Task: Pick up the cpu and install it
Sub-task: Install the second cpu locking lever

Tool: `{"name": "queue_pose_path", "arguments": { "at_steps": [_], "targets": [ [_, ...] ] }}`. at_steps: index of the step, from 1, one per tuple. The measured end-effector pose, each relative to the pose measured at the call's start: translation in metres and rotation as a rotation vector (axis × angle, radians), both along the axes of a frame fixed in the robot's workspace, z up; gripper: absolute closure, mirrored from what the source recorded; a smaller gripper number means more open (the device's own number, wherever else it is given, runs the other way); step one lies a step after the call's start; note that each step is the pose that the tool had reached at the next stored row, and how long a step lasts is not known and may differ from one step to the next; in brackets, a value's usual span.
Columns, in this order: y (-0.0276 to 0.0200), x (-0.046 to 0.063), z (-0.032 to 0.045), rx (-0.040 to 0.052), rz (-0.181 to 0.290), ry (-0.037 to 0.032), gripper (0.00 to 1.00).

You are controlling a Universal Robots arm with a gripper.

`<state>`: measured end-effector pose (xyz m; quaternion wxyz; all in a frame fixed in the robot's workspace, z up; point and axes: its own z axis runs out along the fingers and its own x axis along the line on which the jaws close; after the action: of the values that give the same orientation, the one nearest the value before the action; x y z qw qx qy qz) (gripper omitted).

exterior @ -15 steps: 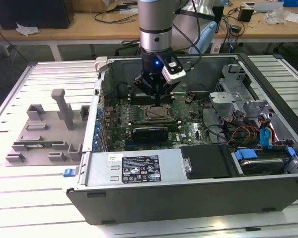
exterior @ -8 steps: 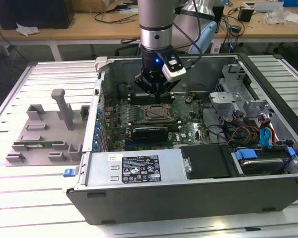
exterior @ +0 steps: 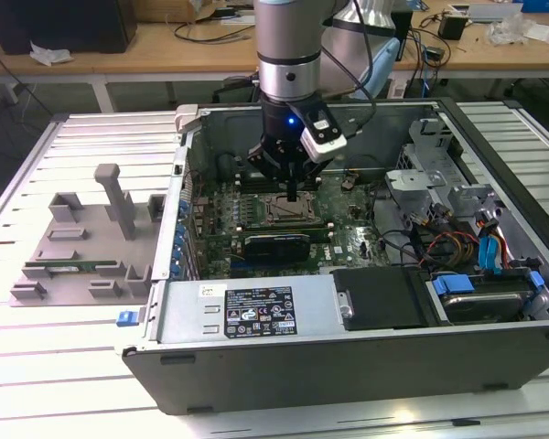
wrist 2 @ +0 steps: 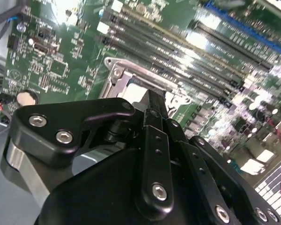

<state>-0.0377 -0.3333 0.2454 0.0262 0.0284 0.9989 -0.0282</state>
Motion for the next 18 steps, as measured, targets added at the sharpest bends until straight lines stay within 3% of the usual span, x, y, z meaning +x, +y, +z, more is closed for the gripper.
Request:
{"name": "queue_pose_path", "arguments": {
  "at_steps": [8, 10, 14, 15, 16, 18],
  "targets": [
    [-0.0197, 0.0, 0.0, 0.0, 0.0, 0.0, 0.89],
    [-0.0219, 0.0, -0.0007, 0.0016, 0.0, 0.0, 0.89],
    [-0.0237, -0.001, -0.0041, 0.0116, 0.001, 0.0, 0.89],
    [-0.0237, -0.003, -0.0052, 0.0256, 0.002, 0.0, 0.89],
    [-0.0237, -0.004, -0.0058, 0.0327, 0.002, -0.0001, 0.89],
    [-0.0237, -0.006, -0.0068, 0.0361, 0.002, -0.0001, 0.89]
  ]
}}
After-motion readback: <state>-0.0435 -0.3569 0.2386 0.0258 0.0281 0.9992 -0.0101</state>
